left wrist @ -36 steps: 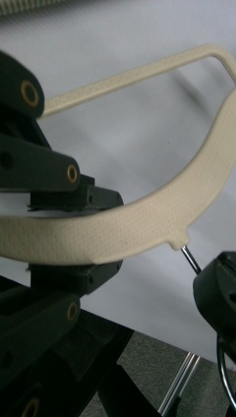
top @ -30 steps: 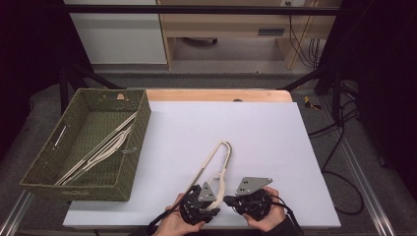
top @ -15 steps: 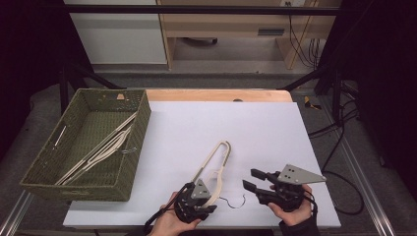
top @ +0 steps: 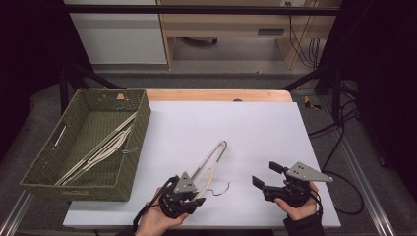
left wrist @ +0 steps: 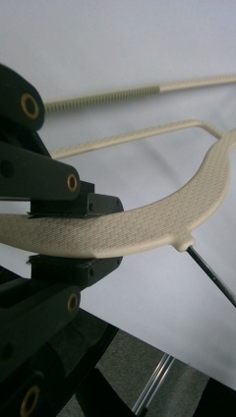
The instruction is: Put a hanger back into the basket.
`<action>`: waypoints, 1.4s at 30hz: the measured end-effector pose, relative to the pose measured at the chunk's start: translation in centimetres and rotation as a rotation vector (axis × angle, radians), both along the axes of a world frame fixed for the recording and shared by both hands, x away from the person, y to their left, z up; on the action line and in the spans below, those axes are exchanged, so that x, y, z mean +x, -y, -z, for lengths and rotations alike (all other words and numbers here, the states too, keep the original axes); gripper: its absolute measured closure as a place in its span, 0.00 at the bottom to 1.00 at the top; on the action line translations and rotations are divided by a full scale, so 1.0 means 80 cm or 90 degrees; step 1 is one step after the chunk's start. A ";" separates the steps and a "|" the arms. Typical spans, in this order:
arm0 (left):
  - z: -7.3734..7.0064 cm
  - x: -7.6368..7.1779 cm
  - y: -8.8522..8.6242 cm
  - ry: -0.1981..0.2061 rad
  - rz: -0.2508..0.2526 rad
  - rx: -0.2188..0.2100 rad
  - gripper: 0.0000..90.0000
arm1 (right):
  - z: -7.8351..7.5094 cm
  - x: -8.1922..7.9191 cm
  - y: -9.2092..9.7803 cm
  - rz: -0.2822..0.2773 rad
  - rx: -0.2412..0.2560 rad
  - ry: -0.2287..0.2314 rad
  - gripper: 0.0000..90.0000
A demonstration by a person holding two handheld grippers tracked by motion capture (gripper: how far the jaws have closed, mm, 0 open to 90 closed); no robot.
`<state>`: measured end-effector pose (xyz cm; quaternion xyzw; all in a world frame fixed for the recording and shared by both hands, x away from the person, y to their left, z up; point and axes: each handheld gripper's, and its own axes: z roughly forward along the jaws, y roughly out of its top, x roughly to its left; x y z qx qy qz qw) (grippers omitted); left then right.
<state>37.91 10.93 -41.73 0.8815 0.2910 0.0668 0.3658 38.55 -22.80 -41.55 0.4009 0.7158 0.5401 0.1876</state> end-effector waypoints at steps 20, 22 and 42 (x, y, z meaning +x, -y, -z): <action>-0.027 0.019 -0.050 0.044 -0.118 0.002 0.92 | 0.014 0.006 0.006 -0.006 -0.006 -0.013 0.11; -0.027 0.021 -0.054 0.046 -0.129 0.005 0.92 | 0.014 0.006 0.006 -0.006 -0.007 -0.014 0.11; -0.045 0.018 -0.073 0.080 -0.145 -0.025 0.95 | 0.014 0.005 0.008 -0.005 -0.008 -0.014 0.10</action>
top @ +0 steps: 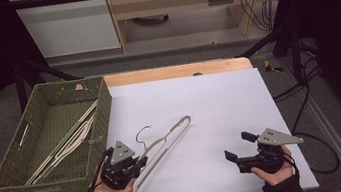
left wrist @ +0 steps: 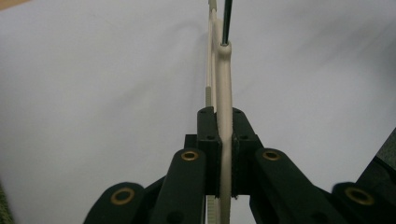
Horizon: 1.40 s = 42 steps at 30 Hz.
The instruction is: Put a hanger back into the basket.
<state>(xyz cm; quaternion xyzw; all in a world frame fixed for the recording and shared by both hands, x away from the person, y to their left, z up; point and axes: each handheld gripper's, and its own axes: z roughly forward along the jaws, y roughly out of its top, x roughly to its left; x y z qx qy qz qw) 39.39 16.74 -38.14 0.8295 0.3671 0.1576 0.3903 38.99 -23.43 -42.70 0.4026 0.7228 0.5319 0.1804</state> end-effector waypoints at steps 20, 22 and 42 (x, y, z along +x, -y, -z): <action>-0.059 -0.013 -0.038 0.080 0.039 -0.069 0.95 | -0.002 0.000 0.005 0.010 0.002 0.000 0.07; -0.067 -0.015 -0.042 0.090 0.043 -0.075 0.95 | -0.002 0.001 0.005 0.012 0.003 0.002 0.07; -0.153 0.010 -0.103 0.146 0.067 -0.077 0.95 | -0.003 0.001 0.008 0.014 -0.001 0.003 0.07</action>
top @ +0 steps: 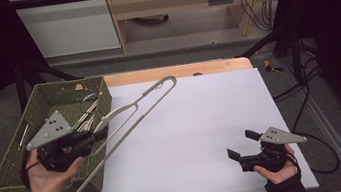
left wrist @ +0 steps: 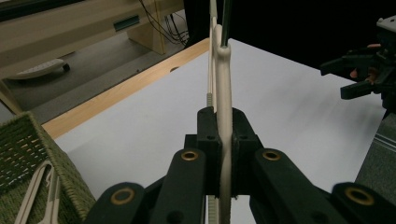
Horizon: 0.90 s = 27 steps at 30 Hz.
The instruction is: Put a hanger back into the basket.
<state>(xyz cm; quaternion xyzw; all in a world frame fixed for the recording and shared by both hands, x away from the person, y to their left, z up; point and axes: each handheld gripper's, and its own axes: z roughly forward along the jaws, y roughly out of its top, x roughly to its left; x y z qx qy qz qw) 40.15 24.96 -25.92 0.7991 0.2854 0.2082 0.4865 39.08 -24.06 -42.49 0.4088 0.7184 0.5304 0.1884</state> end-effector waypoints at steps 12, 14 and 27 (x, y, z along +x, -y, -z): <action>-0.024 0.038 -0.048 -0.010 -0.023 0.015 0.95 | 0.001 0.001 0.000 0.003 -0.006 0.000 0.07; -0.025 0.045 -0.054 -0.010 -0.029 0.022 0.95 | 0.001 0.001 0.001 0.003 -0.007 0.000 0.07; -0.015 0.082 -0.091 -0.005 -0.051 0.036 0.95 | 0.001 0.001 0.001 0.007 -0.010 0.001 0.07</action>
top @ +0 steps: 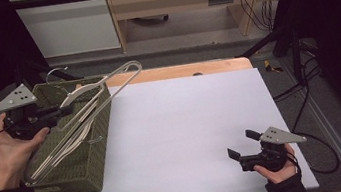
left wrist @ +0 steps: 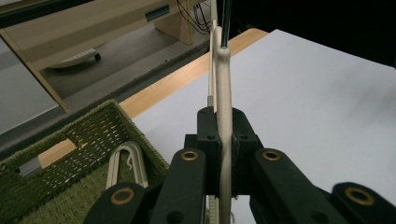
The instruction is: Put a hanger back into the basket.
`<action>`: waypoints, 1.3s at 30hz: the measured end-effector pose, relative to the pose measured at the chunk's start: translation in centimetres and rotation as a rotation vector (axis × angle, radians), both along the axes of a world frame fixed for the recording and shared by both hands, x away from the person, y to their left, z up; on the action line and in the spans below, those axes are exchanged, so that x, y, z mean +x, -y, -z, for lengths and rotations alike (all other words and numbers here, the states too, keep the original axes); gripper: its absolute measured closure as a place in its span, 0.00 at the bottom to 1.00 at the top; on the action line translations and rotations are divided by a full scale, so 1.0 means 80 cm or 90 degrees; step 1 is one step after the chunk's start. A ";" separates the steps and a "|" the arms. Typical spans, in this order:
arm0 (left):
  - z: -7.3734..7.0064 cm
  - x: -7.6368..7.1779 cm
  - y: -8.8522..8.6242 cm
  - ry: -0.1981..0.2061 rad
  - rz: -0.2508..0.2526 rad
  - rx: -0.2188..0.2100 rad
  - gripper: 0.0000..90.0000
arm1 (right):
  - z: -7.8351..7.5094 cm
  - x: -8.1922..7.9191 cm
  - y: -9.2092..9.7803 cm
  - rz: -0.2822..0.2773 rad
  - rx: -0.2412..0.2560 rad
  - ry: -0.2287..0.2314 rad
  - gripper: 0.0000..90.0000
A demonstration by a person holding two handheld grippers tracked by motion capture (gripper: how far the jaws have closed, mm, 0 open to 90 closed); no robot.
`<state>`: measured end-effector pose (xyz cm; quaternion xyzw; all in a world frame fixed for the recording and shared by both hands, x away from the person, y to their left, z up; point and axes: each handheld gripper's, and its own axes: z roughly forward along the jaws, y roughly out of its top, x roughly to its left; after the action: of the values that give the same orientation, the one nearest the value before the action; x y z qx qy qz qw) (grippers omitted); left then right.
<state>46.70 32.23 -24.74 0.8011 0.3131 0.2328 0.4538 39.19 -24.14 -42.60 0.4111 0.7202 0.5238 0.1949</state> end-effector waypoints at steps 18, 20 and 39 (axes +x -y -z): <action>0.039 0.029 -0.074 0.002 -0.067 0.042 0.95 | 0.002 0.001 -0.003 0.000 -0.004 -0.006 0.07; 0.044 0.032 -0.079 0.001 -0.073 0.044 0.95 | 0.003 0.002 -0.003 0.000 -0.005 -0.007 0.07; 0.090 0.040 -0.115 -0.012 -0.140 0.092 0.95 | 0.004 0.002 -0.004 0.003 -0.008 -0.006 0.07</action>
<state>49.93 41.42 -31.92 0.7945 0.3860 0.2958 0.3637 39.35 -23.84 -42.92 0.4137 0.7233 0.5172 0.1955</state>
